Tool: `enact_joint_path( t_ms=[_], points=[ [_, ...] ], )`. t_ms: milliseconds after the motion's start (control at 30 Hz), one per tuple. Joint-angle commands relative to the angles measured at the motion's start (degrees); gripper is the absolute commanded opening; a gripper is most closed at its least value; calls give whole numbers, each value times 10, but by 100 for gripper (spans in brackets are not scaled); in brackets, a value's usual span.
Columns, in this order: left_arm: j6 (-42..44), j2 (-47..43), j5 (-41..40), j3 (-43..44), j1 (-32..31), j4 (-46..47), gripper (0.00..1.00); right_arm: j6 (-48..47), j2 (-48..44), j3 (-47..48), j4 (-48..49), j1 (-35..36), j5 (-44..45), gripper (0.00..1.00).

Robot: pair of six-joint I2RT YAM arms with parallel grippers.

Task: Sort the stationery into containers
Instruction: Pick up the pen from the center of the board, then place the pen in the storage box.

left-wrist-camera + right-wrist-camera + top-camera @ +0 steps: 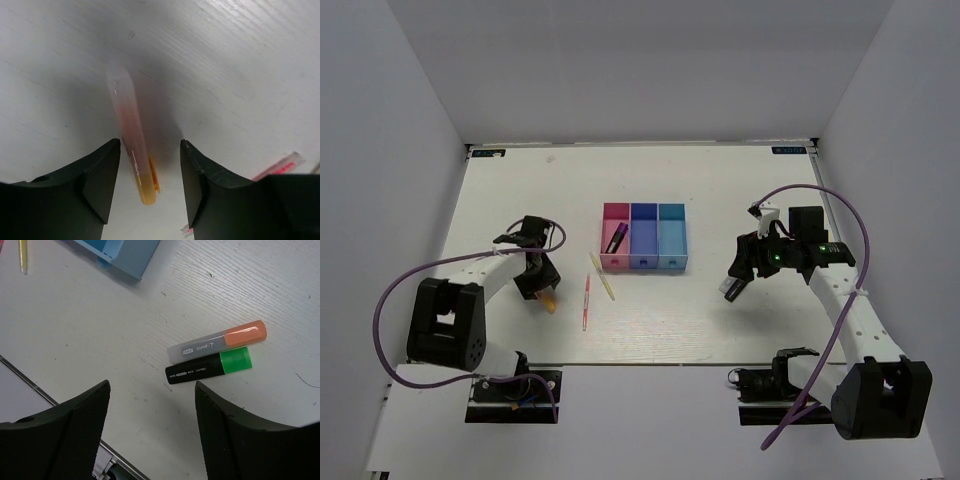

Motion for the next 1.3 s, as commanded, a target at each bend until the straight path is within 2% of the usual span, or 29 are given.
enact_joint_path(
  t_ms=[0,167,467,500,533,633,700,733,767,833,900,967,1000,1067,1100,1133,1233,1267],
  points=[
    [4,3,-4,10,9,13,62,-3,3,16,-1,-1,1,71],
    [6,17,-5,-3,19,20,60,-1,2,16,-1,0,2,71],
    [11,40,7,-13,16,34,30,0,-2,17,-2,0,1,71],
    [13,37,11,-14,16,34,20,0,-2,17,-1,-1,0,71],
    [14,34,12,-10,14,34,15,-1,-1,15,-1,0,1,71],
    [20,-1,16,4,-17,26,2,-1,-2,14,-2,0,0,70],
    [27,-17,18,25,-50,22,0,-1,-2,15,-1,0,1,66],
    [38,-38,12,44,-63,20,0,-3,0,15,-1,-1,4,63],
    [41,-43,10,71,-103,10,0,-1,-2,13,1,0,5,48],
    [45,-49,-3,112,-128,1,0,-3,1,13,2,0,10,27],
    [57,-48,-9,163,-175,-6,0,-2,2,13,2,-1,13,0],
    [65,-41,-12,194,-214,-9,0,0,3,13,2,-1,21,0],
    [70,-33,-12,214,-220,-8,0,1,3,14,4,-1,25,3],
    [79,-13,-11,237,-251,4,0,4,5,14,7,-1,38,20],
    [89,-7,-6,258,-261,19,0,7,6,15,7,-1,42,38],
    [100,19,2,269,-266,33,0,8,8,17,6,-1,45,46],
    [124,48,19,313,-283,70,0,9,11,17,3,-1,45,48],
    [136,85,28,346,-286,76,0,9,11,17,3,-1,45,48]
  ],
)
